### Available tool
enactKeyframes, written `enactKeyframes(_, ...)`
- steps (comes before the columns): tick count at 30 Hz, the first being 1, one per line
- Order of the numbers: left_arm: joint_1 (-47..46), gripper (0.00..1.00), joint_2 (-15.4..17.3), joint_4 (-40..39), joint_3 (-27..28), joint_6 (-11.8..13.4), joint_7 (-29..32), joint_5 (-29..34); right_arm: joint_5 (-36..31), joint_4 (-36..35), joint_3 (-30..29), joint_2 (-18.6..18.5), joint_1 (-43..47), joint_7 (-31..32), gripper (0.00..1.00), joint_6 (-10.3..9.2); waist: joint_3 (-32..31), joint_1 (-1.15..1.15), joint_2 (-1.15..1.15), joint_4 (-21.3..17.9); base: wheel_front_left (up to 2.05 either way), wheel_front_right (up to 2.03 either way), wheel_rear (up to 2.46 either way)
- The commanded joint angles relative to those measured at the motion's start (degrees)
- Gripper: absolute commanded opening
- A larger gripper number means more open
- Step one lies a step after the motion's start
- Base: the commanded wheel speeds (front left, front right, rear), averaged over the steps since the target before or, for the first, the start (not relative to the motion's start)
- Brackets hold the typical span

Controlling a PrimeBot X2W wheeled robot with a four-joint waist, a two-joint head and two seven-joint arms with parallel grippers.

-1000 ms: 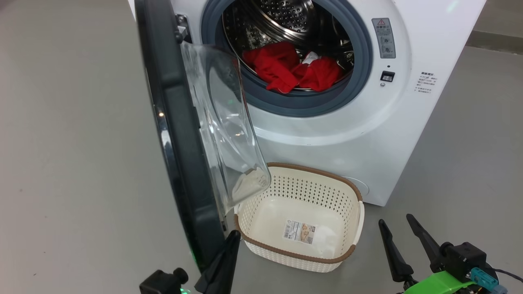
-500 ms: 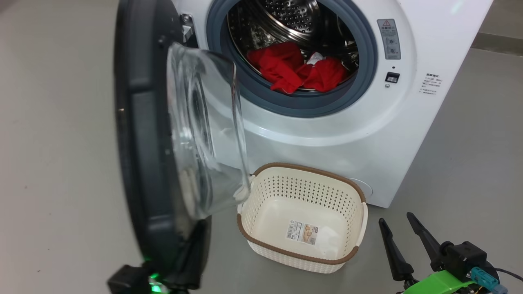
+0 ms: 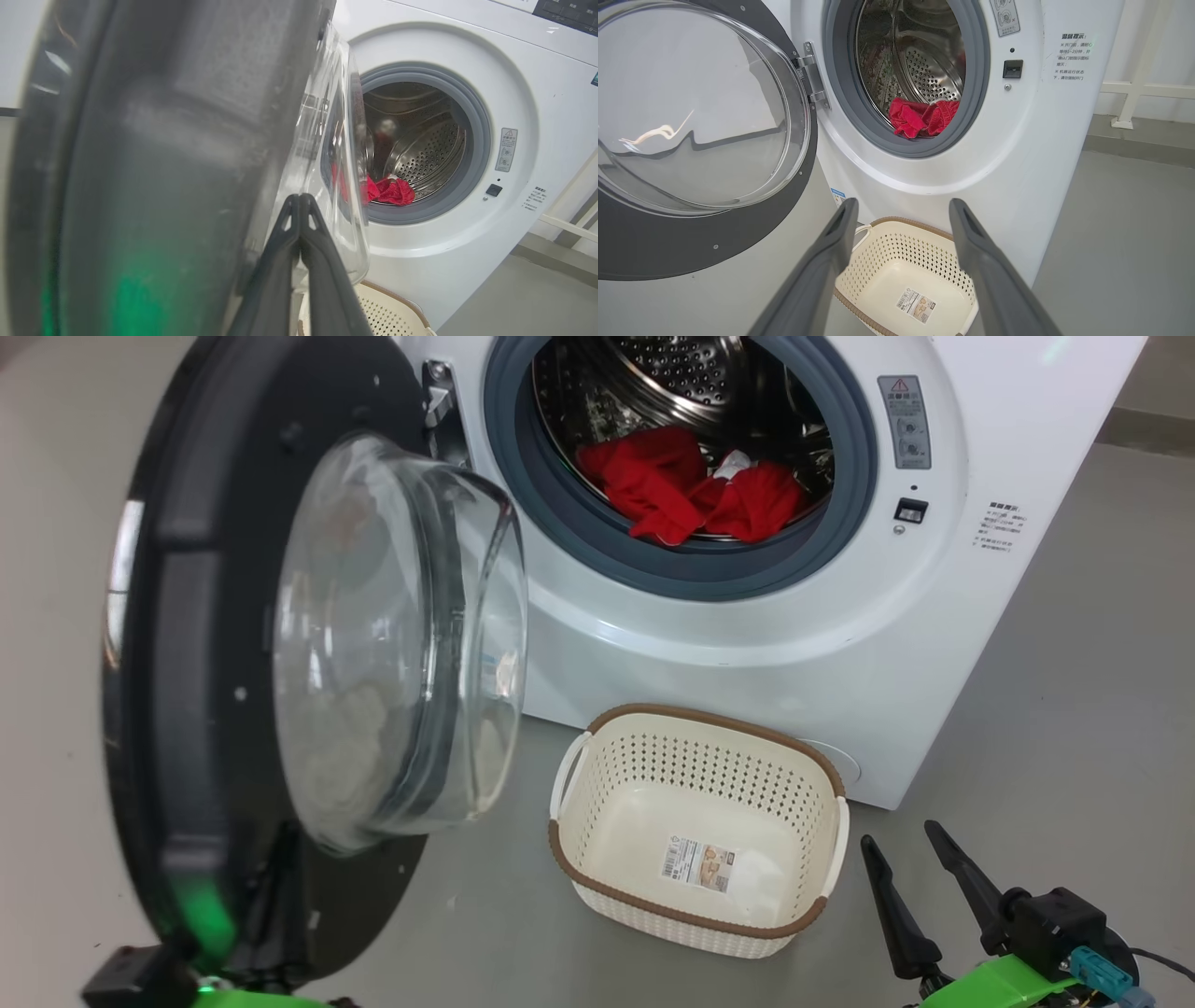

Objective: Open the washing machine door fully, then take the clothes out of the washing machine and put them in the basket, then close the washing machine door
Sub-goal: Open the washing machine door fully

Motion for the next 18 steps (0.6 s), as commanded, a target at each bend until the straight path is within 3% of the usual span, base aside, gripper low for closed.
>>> enactKeyframes(1, -2.4, 0.00, 0.9, -0.6, 3.9, -0.3, -0.4, 0.9, -0.1, -1.4, 1.4, -0.7, -1.0, -0.5, 1.00, 0.28, 0.0, 0.00, 0.00, -0.1, 0.00, 0.00, 0.00)
enactKeyframes(18, -10.4, 0.00, 3.4, 6.6, 19.9, -2.5, -0.4, 5.9, -0.2, -2.1, 2.6, -1.7, -2.7, -0.5, 1.00, 0.28, 3.4, 0.00, 0.00, -2.1, 0.00, 0.00, 0.00)
